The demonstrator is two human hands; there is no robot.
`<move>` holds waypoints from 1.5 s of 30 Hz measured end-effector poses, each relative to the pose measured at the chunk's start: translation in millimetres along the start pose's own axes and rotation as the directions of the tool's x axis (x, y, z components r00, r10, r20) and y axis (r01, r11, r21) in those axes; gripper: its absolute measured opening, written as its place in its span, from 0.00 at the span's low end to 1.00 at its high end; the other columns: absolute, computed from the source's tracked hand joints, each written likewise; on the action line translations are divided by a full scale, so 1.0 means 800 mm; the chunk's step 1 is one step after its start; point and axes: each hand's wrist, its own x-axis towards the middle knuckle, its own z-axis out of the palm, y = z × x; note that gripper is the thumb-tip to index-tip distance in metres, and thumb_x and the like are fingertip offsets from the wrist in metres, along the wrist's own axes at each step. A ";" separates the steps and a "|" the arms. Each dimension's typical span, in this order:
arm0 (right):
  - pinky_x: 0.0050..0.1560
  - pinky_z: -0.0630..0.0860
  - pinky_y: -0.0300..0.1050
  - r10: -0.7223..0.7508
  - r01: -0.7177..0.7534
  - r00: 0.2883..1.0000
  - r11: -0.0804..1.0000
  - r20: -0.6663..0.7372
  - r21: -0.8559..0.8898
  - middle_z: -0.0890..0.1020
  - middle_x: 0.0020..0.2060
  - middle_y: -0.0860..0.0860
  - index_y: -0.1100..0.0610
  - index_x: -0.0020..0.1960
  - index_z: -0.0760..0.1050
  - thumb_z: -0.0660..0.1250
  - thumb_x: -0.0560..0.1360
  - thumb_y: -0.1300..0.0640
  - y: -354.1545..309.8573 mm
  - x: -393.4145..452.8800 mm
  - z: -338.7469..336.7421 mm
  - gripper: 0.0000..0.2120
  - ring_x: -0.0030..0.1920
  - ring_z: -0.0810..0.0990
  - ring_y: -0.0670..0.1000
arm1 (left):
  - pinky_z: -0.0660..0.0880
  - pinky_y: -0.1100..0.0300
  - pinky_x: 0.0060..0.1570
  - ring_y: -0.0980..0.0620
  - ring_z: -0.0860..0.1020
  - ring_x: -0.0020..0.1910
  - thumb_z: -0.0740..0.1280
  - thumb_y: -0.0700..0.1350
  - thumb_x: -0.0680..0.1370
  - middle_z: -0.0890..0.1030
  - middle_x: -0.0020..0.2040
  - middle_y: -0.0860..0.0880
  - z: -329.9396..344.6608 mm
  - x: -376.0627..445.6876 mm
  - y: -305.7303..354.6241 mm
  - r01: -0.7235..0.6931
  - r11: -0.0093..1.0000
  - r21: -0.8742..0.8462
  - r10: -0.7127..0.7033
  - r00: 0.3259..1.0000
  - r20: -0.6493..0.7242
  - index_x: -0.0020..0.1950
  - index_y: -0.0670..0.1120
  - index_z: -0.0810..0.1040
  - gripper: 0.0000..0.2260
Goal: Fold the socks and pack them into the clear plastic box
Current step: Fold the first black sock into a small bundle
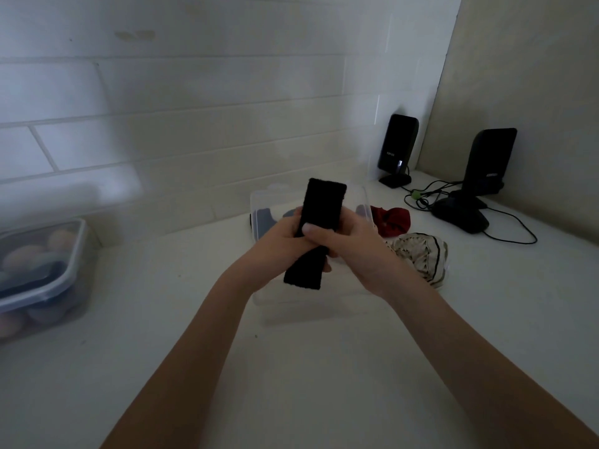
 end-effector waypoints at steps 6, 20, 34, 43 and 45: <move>0.54 0.77 0.49 0.025 -0.020 0.995 0.999 -0.101 0.045 0.83 0.53 0.56 0.61 0.53 0.79 0.66 0.75 0.62 0.000 0.001 -0.001 0.08 0.55 0.81 0.54 | 0.77 0.68 0.43 0.59 0.83 0.43 0.63 0.43 0.78 0.85 0.39 0.58 0.004 0.000 0.000 0.047 0.998 0.031 -0.050 0.993 0.111 0.51 0.53 0.77 0.06; 0.62 0.75 0.51 -0.064 0.062 0.998 0.995 0.018 0.081 0.80 0.57 0.55 0.60 0.65 0.71 0.61 0.77 0.64 0.004 0.004 -0.003 0.16 0.58 0.80 0.50 | 0.80 0.59 0.47 0.49 0.84 0.46 0.67 0.44 0.76 0.86 0.45 0.45 -0.018 0.001 0.001 0.006 0.994 -0.112 -0.017 0.994 -0.104 0.48 0.46 0.84 0.06; 0.60 0.76 0.49 -0.145 0.146 0.989 0.986 -0.007 0.081 0.80 0.58 0.56 0.63 0.44 0.80 0.57 0.72 0.78 0.003 0.000 -0.005 0.17 0.59 0.79 0.52 | 0.78 0.62 0.39 0.53 0.83 0.44 0.61 0.42 0.75 0.86 0.44 0.50 -0.024 0.002 -0.001 0.029 0.978 -0.205 -0.028 1.000 0.008 0.48 0.50 0.84 0.12; 0.39 0.73 0.28 -0.233 0.231 0.973 0.969 -0.006 -0.084 0.78 0.56 0.55 0.61 0.40 0.79 0.54 0.68 0.82 -0.001 -0.003 0.002 0.21 0.46 0.79 0.34 | 0.79 0.60 0.37 0.51 0.84 0.44 0.60 0.40 0.79 0.86 0.44 0.49 -0.025 0.005 -0.007 0.057 0.971 -0.233 -0.059 0.998 -0.001 0.49 0.49 0.83 0.12; 0.43 0.72 0.24 -0.248 0.245 0.969 0.963 -0.011 -0.114 0.78 0.57 0.59 0.61 0.39 0.79 0.55 0.67 0.83 -0.002 -0.003 0.003 0.21 0.46 0.78 0.32 | 0.79 0.61 0.36 0.52 0.84 0.43 0.58 0.38 0.79 0.86 0.43 0.49 -0.024 0.007 -0.008 0.050 0.971 -0.233 -0.051 0.999 -0.002 0.50 0.46 0.82 0.13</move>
